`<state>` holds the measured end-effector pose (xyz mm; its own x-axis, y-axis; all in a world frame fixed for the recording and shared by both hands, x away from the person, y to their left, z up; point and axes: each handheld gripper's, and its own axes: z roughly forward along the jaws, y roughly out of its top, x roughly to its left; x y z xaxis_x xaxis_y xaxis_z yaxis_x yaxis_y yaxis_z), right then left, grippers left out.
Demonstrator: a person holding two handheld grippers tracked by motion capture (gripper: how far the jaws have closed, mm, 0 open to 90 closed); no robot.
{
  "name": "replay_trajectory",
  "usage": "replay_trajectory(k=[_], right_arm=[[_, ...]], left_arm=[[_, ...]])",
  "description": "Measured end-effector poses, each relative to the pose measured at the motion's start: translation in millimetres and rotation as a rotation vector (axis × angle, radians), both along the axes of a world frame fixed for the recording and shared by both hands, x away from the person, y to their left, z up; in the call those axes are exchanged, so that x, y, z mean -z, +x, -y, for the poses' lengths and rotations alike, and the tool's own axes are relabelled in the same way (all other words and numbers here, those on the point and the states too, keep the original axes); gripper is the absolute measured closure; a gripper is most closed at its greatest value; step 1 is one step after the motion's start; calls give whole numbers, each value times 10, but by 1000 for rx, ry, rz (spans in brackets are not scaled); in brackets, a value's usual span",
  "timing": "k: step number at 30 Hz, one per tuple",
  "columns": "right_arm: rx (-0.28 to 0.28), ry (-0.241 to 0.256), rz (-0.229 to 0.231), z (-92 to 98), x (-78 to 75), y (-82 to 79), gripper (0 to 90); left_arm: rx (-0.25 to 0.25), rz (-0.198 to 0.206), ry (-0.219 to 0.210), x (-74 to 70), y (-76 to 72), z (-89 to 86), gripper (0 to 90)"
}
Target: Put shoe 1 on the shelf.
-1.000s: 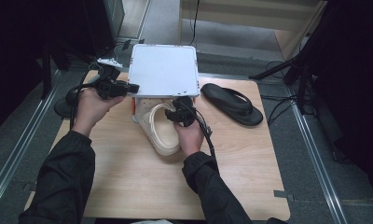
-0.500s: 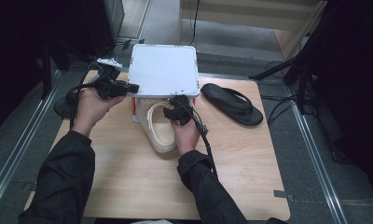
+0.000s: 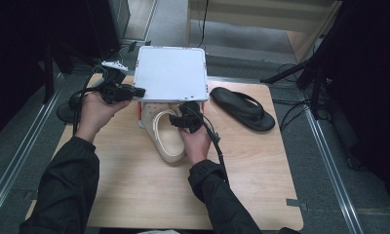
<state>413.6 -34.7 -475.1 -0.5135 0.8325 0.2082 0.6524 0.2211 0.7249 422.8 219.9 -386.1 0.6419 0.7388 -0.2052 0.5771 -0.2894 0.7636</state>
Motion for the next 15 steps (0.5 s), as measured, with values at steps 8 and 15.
replay_trajectory(k=[8,15], right_arm=[[-22,4,4,130,-97,-125,520],[-59,5,3,289,-179,-297,646]], left_arm=[[-2,1,3,-2,-3,8,897],[0,-2,0,-1,0,3,897]])
